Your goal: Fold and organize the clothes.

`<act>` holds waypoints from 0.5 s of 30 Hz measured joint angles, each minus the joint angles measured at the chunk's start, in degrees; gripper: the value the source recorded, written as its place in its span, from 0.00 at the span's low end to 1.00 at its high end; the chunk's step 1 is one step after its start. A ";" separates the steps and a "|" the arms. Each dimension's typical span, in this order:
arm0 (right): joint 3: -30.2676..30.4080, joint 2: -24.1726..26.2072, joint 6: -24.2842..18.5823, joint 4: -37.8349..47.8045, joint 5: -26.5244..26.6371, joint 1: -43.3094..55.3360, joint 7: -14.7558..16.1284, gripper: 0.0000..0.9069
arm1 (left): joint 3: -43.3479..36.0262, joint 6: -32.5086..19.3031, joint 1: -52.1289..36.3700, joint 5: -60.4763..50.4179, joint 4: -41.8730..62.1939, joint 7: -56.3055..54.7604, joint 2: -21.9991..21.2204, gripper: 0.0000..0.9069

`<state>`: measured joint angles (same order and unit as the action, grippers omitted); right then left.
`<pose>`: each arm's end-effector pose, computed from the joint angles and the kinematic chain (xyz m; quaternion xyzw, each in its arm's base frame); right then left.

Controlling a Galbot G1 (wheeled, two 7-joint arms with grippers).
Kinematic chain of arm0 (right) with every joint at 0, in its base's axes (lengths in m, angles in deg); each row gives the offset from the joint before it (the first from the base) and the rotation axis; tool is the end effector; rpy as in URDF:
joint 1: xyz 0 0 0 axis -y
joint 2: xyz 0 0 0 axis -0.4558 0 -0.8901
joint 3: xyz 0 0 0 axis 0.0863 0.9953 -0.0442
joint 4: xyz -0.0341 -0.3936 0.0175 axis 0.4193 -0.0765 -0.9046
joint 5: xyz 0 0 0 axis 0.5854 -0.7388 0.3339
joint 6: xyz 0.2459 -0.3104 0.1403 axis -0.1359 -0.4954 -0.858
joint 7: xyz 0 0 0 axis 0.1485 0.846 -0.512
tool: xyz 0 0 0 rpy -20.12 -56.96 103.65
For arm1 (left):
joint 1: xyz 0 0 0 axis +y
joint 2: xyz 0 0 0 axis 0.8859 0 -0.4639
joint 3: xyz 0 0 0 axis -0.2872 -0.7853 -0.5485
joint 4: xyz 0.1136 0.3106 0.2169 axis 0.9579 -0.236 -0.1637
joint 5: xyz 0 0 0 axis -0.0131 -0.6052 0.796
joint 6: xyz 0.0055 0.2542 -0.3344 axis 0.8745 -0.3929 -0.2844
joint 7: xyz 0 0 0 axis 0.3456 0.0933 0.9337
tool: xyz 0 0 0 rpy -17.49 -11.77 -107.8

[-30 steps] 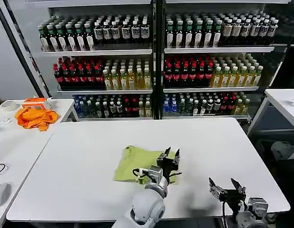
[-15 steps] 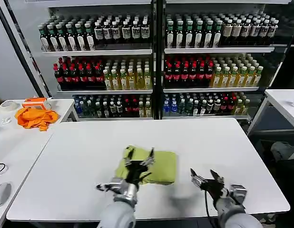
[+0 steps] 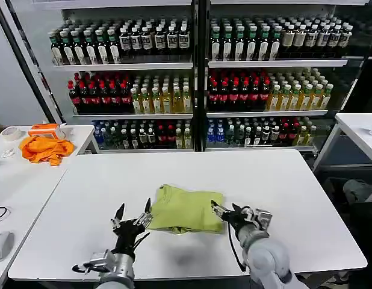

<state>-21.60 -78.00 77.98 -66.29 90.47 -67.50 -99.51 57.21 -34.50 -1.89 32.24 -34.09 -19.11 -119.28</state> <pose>0.3520 0.0321 -0.2899 0.0838 -0.9433 -0.1790 0.2667 0.2374 -0.0363 -0.3175 0.0086 -0.9892 0.1288 0.0687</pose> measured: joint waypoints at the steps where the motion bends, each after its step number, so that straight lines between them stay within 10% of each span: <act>1: 0.32 -0.30 -0.12 0.91 0.26 0.68 -0.32 0.10 | 0.28 -0.15 0.46 0.00 -0.24 0.00 0.00 1.00; 15: 2.68 -2.67 -1.00 8.92 2.51 6.51 -2.46 0.00 | 1.89 -0.74 3.05 0.13 -1.31 0.05 0.91 1.00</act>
<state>-18.92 -80.66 76.98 -57.36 92.98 -60.98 -101.97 59.10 -35.24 1.16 32.37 -35.40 -19.06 -118.37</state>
